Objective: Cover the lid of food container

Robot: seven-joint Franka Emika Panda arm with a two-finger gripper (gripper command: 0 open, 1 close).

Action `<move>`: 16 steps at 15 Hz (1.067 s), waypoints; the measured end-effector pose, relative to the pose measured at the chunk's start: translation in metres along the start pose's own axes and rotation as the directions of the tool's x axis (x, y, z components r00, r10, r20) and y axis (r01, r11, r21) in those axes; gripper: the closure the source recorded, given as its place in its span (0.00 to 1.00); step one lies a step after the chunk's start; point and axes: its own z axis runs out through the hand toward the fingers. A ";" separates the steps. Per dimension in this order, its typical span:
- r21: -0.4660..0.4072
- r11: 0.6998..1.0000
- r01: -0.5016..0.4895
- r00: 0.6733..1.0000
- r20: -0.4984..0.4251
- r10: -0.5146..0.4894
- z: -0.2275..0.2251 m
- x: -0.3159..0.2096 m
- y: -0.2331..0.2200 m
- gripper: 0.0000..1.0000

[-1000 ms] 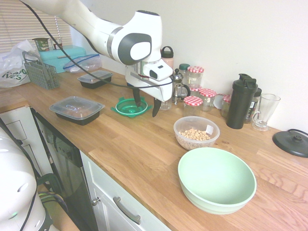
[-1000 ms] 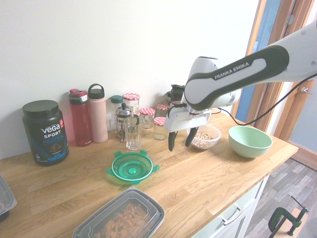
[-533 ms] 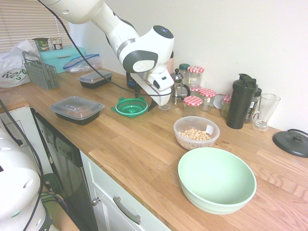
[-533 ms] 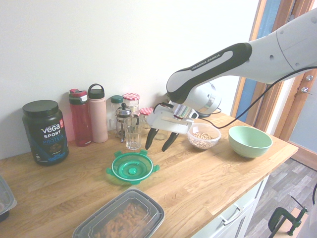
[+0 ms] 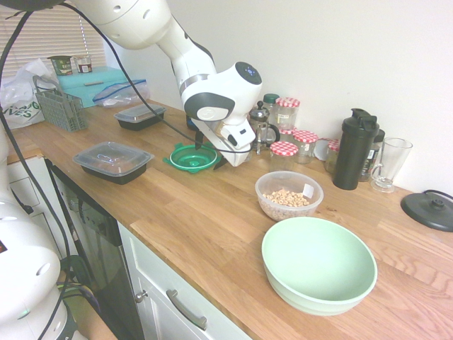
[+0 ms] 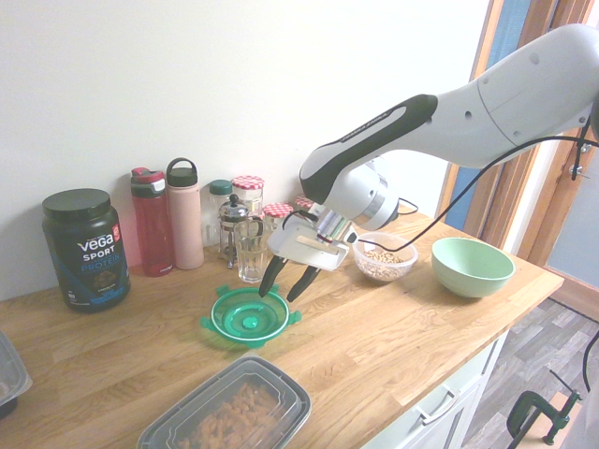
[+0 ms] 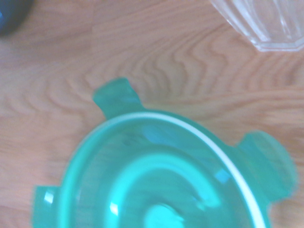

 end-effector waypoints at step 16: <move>0.067 0.990 -0.127 0.958 0.266 0.106 0.020 0.028 0.011 1.00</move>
